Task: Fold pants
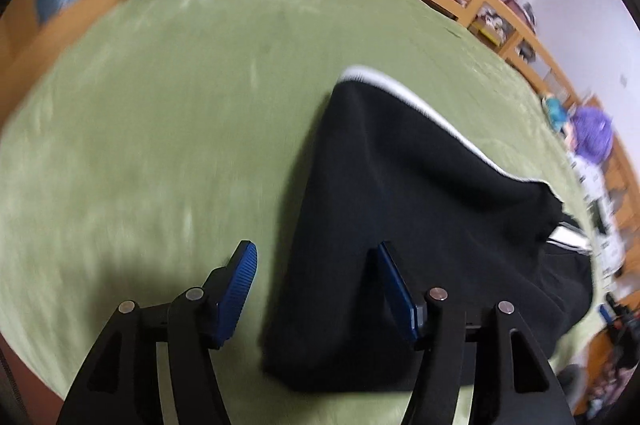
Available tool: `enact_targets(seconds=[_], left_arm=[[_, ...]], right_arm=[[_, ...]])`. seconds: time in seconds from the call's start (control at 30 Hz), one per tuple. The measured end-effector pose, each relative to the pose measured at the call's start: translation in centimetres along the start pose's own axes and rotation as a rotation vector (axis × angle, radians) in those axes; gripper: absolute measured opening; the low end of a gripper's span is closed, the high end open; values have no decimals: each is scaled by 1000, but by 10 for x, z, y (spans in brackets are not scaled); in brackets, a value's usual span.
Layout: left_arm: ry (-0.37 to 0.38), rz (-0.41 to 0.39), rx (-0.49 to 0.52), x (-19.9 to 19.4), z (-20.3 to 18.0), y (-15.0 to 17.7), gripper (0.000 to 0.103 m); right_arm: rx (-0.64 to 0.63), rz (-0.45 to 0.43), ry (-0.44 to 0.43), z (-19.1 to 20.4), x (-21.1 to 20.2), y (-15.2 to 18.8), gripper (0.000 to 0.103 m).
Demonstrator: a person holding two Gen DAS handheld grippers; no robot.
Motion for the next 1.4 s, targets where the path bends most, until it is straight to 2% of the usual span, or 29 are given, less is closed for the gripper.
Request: enact_targets(seconds=[0.1, 0.23, 0.4, 0.43, 0.47, 0.5, 0.57, 0.67, 0.73, 0.83, 0.9, 1.07, 1.17, 1.23, 1.27, 1.33, 1.4], left_arm=[[145, -8, -137, 4, 12, 29, 61], [170, -57, -201, 8, 17, 40, 63], [167, -54, -249, 24, 21, 34, 66], [157, -60, -249, 24, 21, 33, 64], [148, -60, -242, 23, 20, 33, 48], [153, -59, -220, 20, 18, 31, 38], [169, -81, -199, 10, 18, 28, 27], [171, -113, -167, -12, 10, 15, 23], [120, -151, -82, -32, -12, 0, 23], [13, -226, 94, -68, -60, -26, 22], [-4, -260, 166, -86, -90, -38, 22], [-56, -340, 471, -134, -219, -60, 22], [-61, -344, 582, -144, -296, -65, 22], [4, -338, 652, -143, -358, -63, 22], [29, -331, 669, -142, -375, -58, 22], [97, -318, 727, -128, -432, -48, 22], [177, -294, 755, -107, -472, -37, 23]], right_arm=[[-95, -8, -6, 24, -2, 18, 58], [-109, 61, 40, 24, 12, 37, 58], [-17, 95, 18, 7, 12, 47, 58], [-5, 96, 14, 5, 10, 48, 58], [6, 98, 11, 3, 8, 49, 58], [14, 96, 8, 0, 5, 48, 58], [19, 84, 7, 1, 0, 46, 58], [21, 54, -5, 0, -10, 39, 58], [15, 42, -11, 1, -14, 32, 58], [-4, 21, -22, -1, -20, 23, 58], [-18, 10, -27, -4, -23, 17, 58], [-53, -16, -51, -20, -29, 0, 58], [-72, -33, -50, -37, -31, -13, 58], [-75, -41, -45, -49, -34, -20, 58], [-69, -41, -43, -57, -36, -23, 58], [-53, -34, -40, -70, -39, -26, 58], [-30, -24, -45, -84, -42, -27, 58]])
Point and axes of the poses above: each gripper's, at about its wrist camera, not at the fingertips, and x roughly the way its jaws point, z to its left, y to its underside, the point moved 3 cm from there along x, roughly the way its jaws point, and after that the axes turned 11 degrees about x, right-handed, at the moved point
